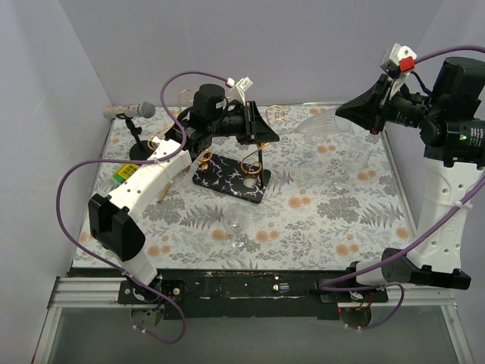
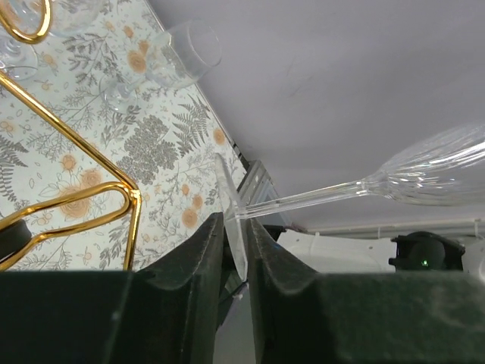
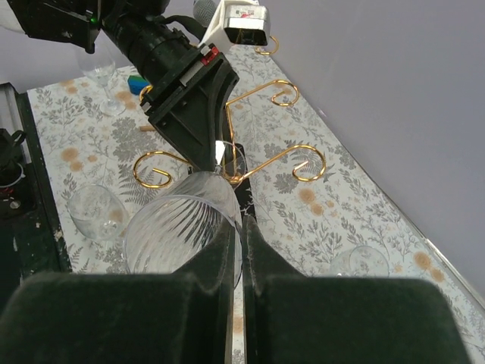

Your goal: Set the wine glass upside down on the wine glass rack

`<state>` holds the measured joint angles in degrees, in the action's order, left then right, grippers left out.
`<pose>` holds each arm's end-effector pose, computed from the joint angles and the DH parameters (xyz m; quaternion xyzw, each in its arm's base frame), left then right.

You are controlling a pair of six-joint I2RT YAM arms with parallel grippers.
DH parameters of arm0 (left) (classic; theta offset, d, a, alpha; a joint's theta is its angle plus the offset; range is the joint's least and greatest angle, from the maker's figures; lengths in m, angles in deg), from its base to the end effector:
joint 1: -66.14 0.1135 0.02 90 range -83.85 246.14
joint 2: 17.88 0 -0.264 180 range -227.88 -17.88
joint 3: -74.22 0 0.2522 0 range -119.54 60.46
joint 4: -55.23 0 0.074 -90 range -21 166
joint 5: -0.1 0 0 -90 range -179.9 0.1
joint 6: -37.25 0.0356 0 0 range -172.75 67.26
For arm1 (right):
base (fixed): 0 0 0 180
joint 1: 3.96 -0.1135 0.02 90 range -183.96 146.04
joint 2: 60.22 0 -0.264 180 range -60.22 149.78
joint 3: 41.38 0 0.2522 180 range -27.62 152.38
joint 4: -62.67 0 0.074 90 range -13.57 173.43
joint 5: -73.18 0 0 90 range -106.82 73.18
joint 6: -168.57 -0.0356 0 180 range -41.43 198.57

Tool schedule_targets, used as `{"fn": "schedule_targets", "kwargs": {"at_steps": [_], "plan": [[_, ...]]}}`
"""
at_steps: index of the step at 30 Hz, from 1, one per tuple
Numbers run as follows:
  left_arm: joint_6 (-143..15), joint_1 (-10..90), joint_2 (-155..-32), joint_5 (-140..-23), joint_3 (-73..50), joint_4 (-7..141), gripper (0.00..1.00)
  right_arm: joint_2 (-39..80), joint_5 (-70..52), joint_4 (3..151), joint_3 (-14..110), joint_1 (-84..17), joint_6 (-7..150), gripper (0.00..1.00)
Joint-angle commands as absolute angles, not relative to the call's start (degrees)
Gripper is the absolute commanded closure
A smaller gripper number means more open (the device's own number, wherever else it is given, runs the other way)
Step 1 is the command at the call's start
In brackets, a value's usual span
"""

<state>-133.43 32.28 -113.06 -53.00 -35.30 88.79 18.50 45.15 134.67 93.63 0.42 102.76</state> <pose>0.3077 -0.2322 0.4052 -0.1391 0.7825 -0.6016 0.0800 0.1975 0.0164 0.5576 -0.4238 0.6197 0.2699 0.6029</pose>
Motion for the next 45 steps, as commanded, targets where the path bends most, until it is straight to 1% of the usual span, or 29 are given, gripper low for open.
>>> {"fn": "schedule_targets", "kwargs": {"at_steps": [1,2,5,7,9,11,12,14,16,19,22,25,30,35,40,45], "plan": [[-132.7,32.2,-111.8,-52.4,-37.4,89.2,0.93,17.7,48.6,132.7,93.1,0.5,101.9,0.95],[-132.6,32.2,-111.8,-52.9,-37.4,89.6,1.0,17.7,48.9,132.7,92.8,0.5,102.0,0.95],[-131.5,32.2,-110.9,-54.9,-37.5,90.4,1.0,17.0,49.6,132.8,91.6,0.5,102.8,0.94],[-129.2,32.2,-109.7,-58.2,-38.4,92.0,1.0,16.6,49.5,132.8,90.8,0.4,103.6,0.91],[-126.5,32.2,-108.3,-62.1,-39.5,94.4,1.0,16.2,49.2,133.8,90.2,0.4,105.0,0.72],[-124.0,32.2,-106.6,-66.3,-40.3,96.0,1.0,15.9,48.4,134.3,90.2,0.5,106.2,0.49],[-123.0,32.2,-105.4,-68.4,-40.3,96.5,1.0,15.6,47.6,134.7,90.2,0.5,107.1,0.42],[-120.5,32.2,-102.2,-72.9,-40.2,97.5,1.0,15.5,45.7,136.3,90.7,0.5,109.0,0.31],[-118.1,32.2,-99.2,-77.7,-39.7,98.1,1.0,15.6,43.7,137.6,92.4,0.6,110.7,0.27],[-113.5,32.2,-95.8,-84.8,-40.2,99.4,1.0,15.1,42.0,139.4,93.7,1.1,112.6,0.24],[-108.3,32.2,-93.4,-92.2,-40.8,101.7,1.0,14.6,42.3,140.6,93.8,1.8,114.1,0.23],[-103.2,32.2,-91.6,-96.9,-41.0,102.9,1.0,14.2,43.0,141.1,93.6,2.7,114.4,0.23],[-95.7,32.2,-90.0,-97.7,-41.0,101.9,1.0,14.3,44.8,140.9,94.5,3.5,113.9,0.23],[-88.8,31.3,-93.5,-94.5,-46.2,100.8,1.0,15.2,46.1,138.1,95.2,4.0,110.6,0.2],[-78.6,24.8,-98.2,-96.6,-50.2,99.4,1.0,16.6,46.5,136.6,96.5,4.5,108.8,0.2],[-67.3,15.8,-103.1,-103.3,-51.9,96.6,1.0,18.5,47.9,134.6,95.8,4.8,105.8,0.2]]}}
